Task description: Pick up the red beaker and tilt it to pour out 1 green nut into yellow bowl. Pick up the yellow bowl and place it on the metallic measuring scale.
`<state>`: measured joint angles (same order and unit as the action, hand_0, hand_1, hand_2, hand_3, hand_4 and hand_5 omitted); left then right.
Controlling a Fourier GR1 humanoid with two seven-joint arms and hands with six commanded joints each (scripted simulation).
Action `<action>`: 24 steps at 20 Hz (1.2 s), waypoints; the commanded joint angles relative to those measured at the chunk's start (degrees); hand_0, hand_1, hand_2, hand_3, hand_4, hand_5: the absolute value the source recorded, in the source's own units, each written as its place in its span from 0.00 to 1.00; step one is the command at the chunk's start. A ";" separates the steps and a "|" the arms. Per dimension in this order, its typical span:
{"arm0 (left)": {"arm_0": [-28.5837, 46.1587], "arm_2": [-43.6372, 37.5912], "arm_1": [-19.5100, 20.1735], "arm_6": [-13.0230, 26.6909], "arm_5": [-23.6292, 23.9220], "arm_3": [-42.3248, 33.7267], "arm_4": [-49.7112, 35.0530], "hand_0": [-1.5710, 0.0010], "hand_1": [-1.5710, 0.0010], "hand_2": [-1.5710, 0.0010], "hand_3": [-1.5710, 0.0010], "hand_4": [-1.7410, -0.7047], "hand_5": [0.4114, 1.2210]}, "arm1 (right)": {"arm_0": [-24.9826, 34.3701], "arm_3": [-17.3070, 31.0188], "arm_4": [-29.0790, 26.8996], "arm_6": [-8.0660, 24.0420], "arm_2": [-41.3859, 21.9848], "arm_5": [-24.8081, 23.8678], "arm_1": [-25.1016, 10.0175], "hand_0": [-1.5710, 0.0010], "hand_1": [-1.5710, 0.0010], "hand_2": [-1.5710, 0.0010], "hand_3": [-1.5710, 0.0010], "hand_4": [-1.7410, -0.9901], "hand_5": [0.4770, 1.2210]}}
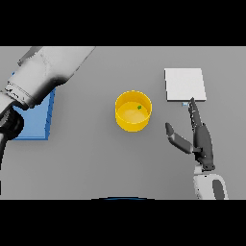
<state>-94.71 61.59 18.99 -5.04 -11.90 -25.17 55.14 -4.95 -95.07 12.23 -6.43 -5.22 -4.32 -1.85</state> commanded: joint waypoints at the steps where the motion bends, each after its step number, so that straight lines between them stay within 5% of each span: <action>1: -0.39 -2.67 0.67 0.62 -0.13 1.95 -2.69 0.00 0.00 0.02 0.11 0.02 1.00 | 0.67 -0.23 -0.28 0.07 0.24 0.20 -0.38 1.00 1.00 1.00 1.00 0.73 0.16; 5: 0.89 -15.35 5.63 8.31 2.05 9.78 -16.16 0.00 0.00 0.01 0.13 0.01 1.00 | 0.27 0.59 -0.24 -0.70 -0.06 0.50 -0.32 1.00 1.00 1.00 1.00 0.69 0.15; 10: 8.60 -25.85 12.32 7.59 10.10 10.98 -31.34 0.00 0.00 0.00 0.09 0.00 1.00 | 0.96 1.07 -0.80 -1.59 0.49 0.99 -1.25 1.00 1.00 1.00 1.00 0.69 0.15; 12: 12.58 -28.36 14.73 11.57 13.04 8.87 -35.99 0.00 0.00 0.00 0.10 0.00 1.00 | 1.46 1.44 -0.13 -1.80 0.27 0.82 -1.52 1.00 1.00 1.00 1.00 0.69 0.15; 17: 27.36 -33.43 19.82 20.61 22.63 -3.55 -47.72 0.00 0.00 0.00 0.08 0.00 1.00 | 1.35 2.37 0.91 -2.26 -0.19 1.03 -2.16 1.00 1.00 1.00 1.00 0.71 0.19; 24: 50.71 -32.13 25.88 33.91 34.58 -30.21 -55.75 0.00 0.00 0.00 0.08 0.00 1.00 | 1.75 2.09 1.63 -0.66 -0.90 1.75 -2.76 1.00 1.00 1.00 1.00 0.70 0.25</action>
<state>-43.93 29.48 44.84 28.71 22.65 -55.36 -0.75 -3.20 -92.98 13.86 -7.06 -6.13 -2.55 -4.60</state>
